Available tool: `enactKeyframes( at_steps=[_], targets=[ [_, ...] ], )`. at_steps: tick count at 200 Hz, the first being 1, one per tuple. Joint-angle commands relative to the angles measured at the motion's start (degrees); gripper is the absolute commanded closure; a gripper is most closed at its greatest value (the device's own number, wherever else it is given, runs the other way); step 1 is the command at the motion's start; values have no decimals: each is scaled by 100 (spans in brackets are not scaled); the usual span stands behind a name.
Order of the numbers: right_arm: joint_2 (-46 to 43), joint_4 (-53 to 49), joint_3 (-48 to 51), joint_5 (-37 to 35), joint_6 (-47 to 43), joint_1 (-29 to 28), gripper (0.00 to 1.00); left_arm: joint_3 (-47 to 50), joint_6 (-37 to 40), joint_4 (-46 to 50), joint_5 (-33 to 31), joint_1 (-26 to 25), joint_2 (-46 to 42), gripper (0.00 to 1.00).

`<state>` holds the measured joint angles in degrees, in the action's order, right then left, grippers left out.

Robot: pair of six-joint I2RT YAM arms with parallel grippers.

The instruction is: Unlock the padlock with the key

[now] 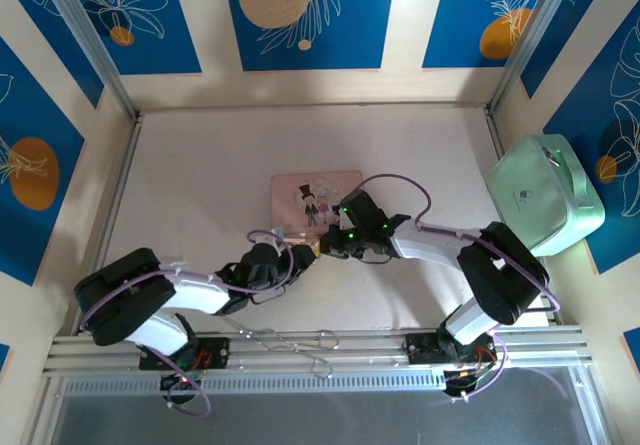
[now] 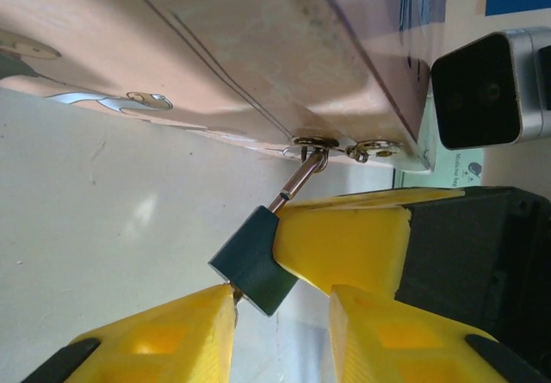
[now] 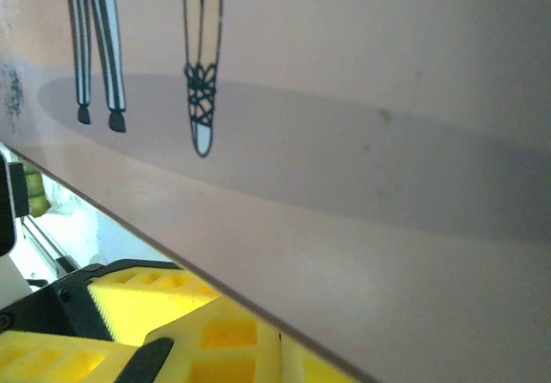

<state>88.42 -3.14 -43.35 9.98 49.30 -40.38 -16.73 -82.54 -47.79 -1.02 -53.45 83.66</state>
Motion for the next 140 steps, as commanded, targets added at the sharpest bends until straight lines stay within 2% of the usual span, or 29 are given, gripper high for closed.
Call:
enactKeyframes(
  at_steps=[1, 37, 67, 101, 140],
  targets=[
    [-24, -43, 180, 428, 260, 81, 100, 116, -139, -263, 49, 72, -20, 65],
    [-5, 32, 213, 463, 291, 91, 100, 248, -156, 242, -110, 109, -323, 65],
    [13, 213, 310, 514, 394, 103, 100, 267, -161, 542, -175, 124, -482, 61],
    [65, 540, 448, 592, 582, 109, 100, 195, -189, 199, -54, 124, -195, 68],
    [141, 785, 519, 678, 733, 95, 100, 288, -417, -675, -26, 124, 353, 75]
  ],
)
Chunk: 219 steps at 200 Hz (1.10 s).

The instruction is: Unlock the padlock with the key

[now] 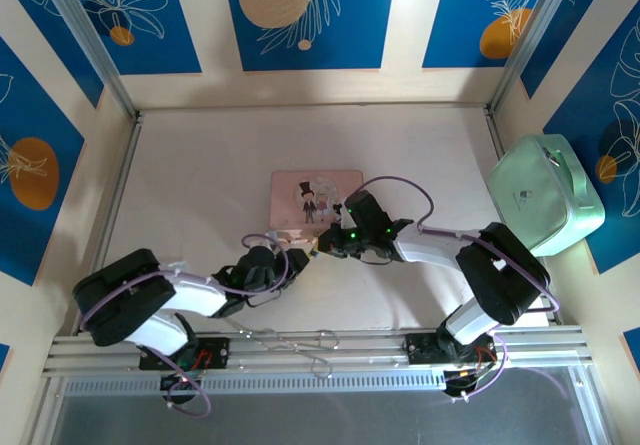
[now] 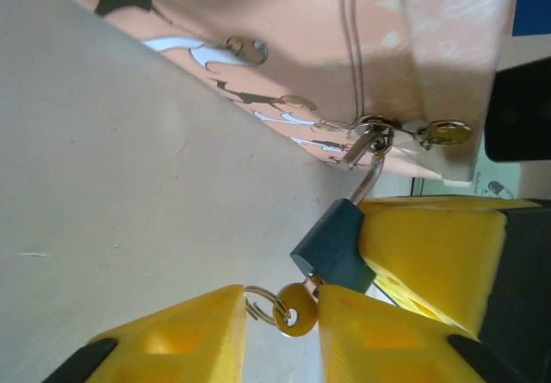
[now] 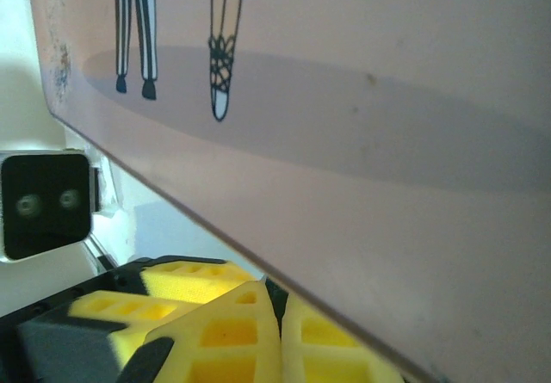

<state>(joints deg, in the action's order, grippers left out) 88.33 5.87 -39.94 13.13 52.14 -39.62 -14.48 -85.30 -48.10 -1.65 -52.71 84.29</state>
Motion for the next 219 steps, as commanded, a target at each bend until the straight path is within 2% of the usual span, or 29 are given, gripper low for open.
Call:
enactKeyframes(
  at_steps=[1, 41, 92, 114, 124, 141, 148, 186, 211, 219],
  targets=[
    [149, -110, 179, 365, 452, 17, 100, 61, -148, -668, 39, 50, 303, 75],
    [175, -78, 189, 359, 482, -2, 100, 70, -268, -1334, 60, 50, 710, 81],
    [193, 25, 250, 289, 580, -40, 100, 119, -294, -1577, 26, 50, 799, 100],
    [185, 97, 268, 209, 680, -79, 100, 154, -294, -1606, -9, 50, 796, 100],
    [122, 142, 296, 67, 778, -122, 91, 162, -303, -1650, -15, 50, 806, 100],
    [-97, 399, 466, -282, 1000, -216, 63, 167, -330, -1668, -43, 41, 816, 100],
    [-220, 570, 570, -442, 1110, -251, 57, 173, -338, -1683, -47, 41, 820, 100],
    [-1068, 1175, 1188, -1696, 1678, -658, 45, 231, -378, -1878, -102, 41, 918, 100],
    [-1317, 1347, 1420, -2156, 1939, -845, 41, 225, -415, -2048, -81, 41, 1034, 100],
    [-1336, 1503, 1548, -2206, 2063, -855, 36, 221, -441, -2150, -81, 41, 1094, 100]
  ],
)
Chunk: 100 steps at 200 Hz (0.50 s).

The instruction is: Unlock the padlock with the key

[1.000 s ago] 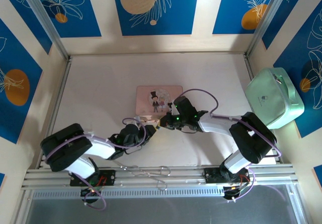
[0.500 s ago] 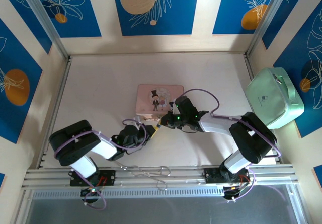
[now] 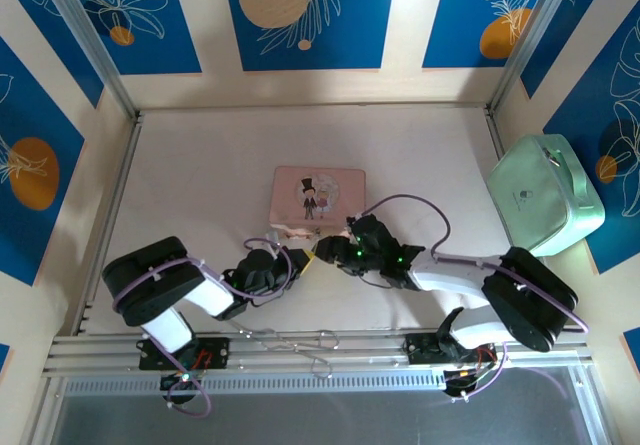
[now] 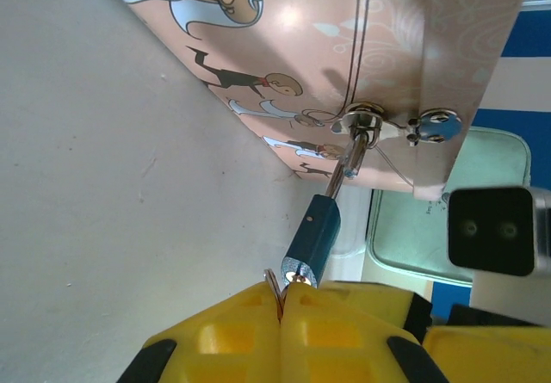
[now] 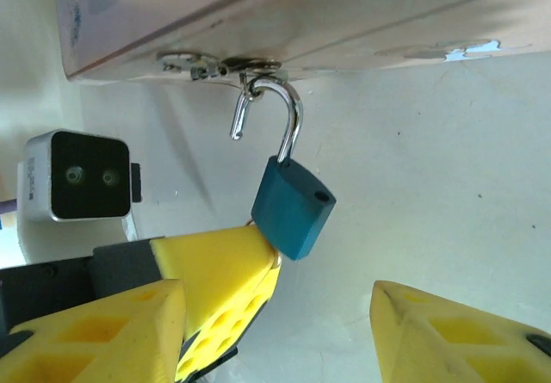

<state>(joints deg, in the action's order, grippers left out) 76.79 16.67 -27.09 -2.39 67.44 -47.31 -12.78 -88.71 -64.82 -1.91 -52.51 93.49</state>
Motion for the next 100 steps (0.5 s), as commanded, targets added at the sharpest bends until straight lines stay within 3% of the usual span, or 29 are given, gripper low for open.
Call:
enactKeyframes(
  at_steps=[1, 14, 31, 50, 70, 100],
  targets=[
    [-178, 442, 273, -656, 546, -90, 36, 53, -102, -492, -55, 17, 185, 100],
    [-82, 388, 271, -622, 646, -71, 36, 67, -159, -668, -55, 22, 289, 100],
    [81, -379, -163, -643, 459, -166, 48, 60, -215, -822, -46, 22, 400, 100],
    [105, -1392, -728, -1793, 69, -712, 46, 59, -215, -926, -46, 18, 457, 100],
    [96, -638, -547, -1893, -260, -863, 44, 69, -208, -878, -60, 22, 410, 100],
    [128, 446, 49, -1440, -18, -512, 44, 21, -141, -659, -55, 17, 255, 100]
  ],
)
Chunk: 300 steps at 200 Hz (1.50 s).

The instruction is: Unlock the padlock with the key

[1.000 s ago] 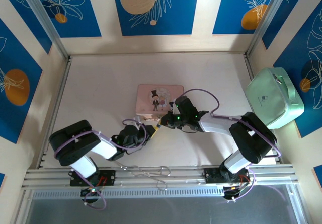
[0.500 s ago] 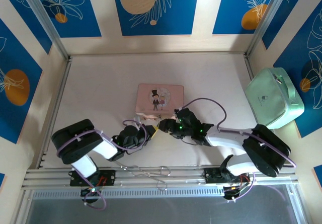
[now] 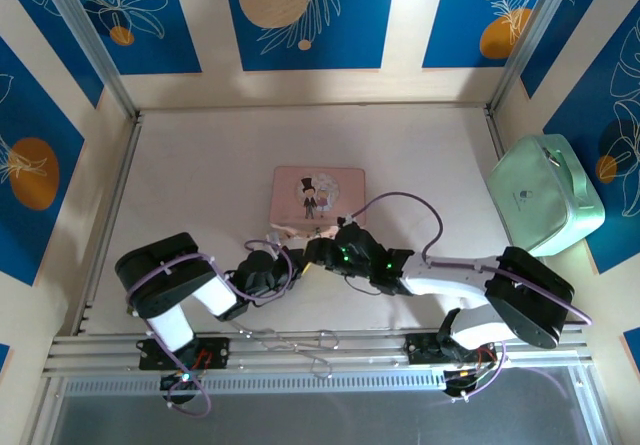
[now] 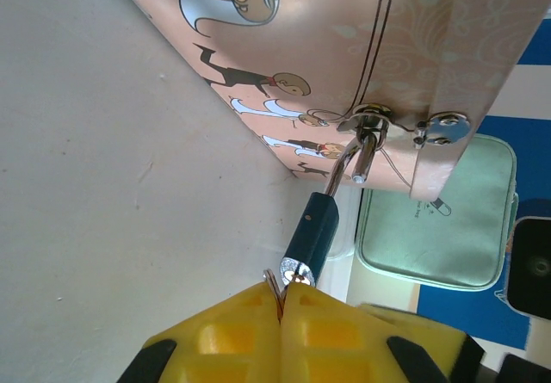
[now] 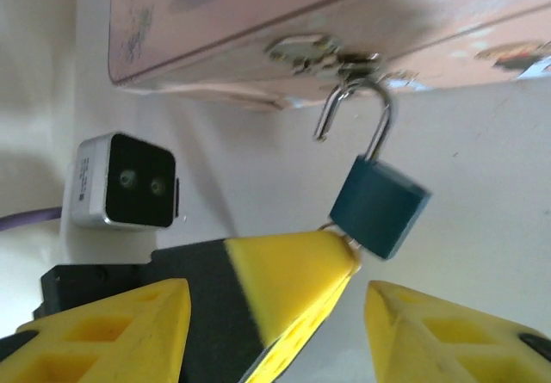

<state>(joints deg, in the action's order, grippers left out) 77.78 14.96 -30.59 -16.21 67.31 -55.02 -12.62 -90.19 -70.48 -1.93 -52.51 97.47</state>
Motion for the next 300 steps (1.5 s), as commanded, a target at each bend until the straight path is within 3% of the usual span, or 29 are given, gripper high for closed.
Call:
enactKeyframes(
  at_steps=[1, 37, 69, 128, 163, 244, 300],
  targets=[
    [37, 646, 415, -36, -2, 271, 44, 1, 9, -87, -53, 19, -150, 100],
    [355, 2396, 1048, 1101, 188, 826, 49, -96, 137, 274, -18, 21, -352, 100],
    [350, 2798, 1216, 874, 162, 740, 50, -179, 230, 511, 0, 18, -467, 100],
    [912, 3556, 1248, 1128, 474, 844, 51, -232, 283, 676, 26, 20, -518, 100],
    [1227, 3919, 1391, 768, 852, 698, 53, -241, 292, 704, 18, 22, -535, 100],
    [1744, 4648, 1380, 355, 1167, 528, 63, -241, 274, 747, 9, 19, -555, 100],
    [1783, 4581, 1337, 252, 1236, 519, 70, -241, 275, 802, -11, 22, -581, 100]
  ],
)
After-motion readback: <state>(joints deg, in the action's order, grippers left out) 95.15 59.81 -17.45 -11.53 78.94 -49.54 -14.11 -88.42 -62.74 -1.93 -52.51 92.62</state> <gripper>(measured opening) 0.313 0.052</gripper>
